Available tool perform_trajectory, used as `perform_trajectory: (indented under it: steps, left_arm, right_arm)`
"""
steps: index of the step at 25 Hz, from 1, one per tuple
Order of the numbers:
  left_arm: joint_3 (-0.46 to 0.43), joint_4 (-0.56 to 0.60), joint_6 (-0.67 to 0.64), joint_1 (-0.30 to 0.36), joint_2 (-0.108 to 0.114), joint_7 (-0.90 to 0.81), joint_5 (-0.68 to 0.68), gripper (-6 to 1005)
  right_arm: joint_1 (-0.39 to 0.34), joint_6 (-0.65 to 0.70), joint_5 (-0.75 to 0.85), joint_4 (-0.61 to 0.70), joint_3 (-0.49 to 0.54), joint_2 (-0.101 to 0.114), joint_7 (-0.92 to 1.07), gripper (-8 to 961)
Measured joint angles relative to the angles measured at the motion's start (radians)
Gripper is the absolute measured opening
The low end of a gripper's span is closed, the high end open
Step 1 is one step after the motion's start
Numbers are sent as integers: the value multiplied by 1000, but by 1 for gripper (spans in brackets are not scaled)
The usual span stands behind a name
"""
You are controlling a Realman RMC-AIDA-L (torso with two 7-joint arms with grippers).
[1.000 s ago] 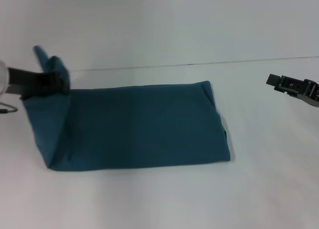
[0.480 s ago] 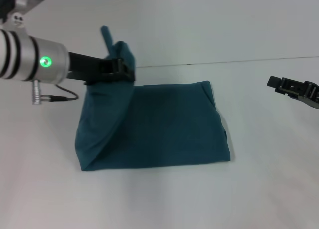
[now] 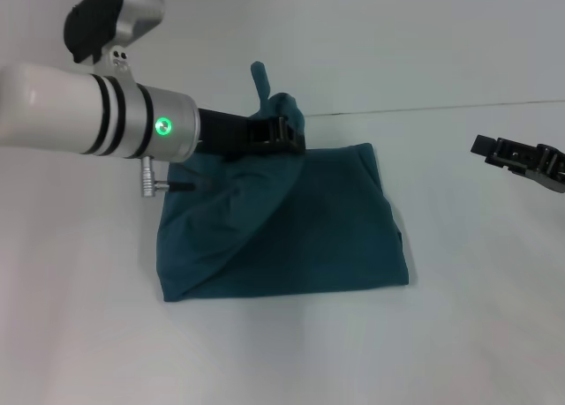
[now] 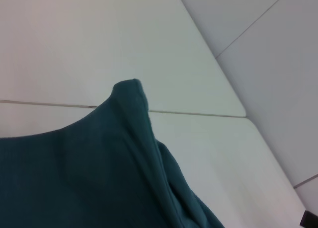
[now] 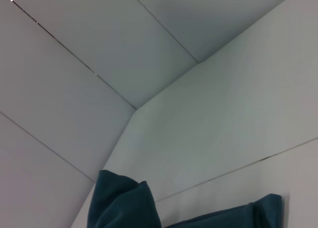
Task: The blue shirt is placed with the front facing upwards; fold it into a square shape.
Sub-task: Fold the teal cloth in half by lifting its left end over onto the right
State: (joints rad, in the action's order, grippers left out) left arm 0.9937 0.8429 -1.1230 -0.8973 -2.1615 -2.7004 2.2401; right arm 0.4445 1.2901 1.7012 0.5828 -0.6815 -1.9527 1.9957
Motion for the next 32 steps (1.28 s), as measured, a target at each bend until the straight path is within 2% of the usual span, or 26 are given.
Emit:
perform_trajectory:
  steps: [5, 16, 23, 32]
  left_arm:
    - [3, -63, 49, -19, 0, 35, -47, 85]
    - [54, -84, 65, -26, -4, 58, -120, 130]
    - [36, -194, 135, -55, 1, 67, -143, 158]
    - [41, -211, 95, -65, -4, 190, -279, 195]
  right_arm:
    - [0, 0, 0, 0, -1, 0, 0, 565]
    - [-1, 0, 0, -1, -1, 0, 0, 565]
    - [-1, 0, 0, -1, -1, 0, 0, 564]
    - [6, 0, 2, -1, -1, 3, 0, 563]
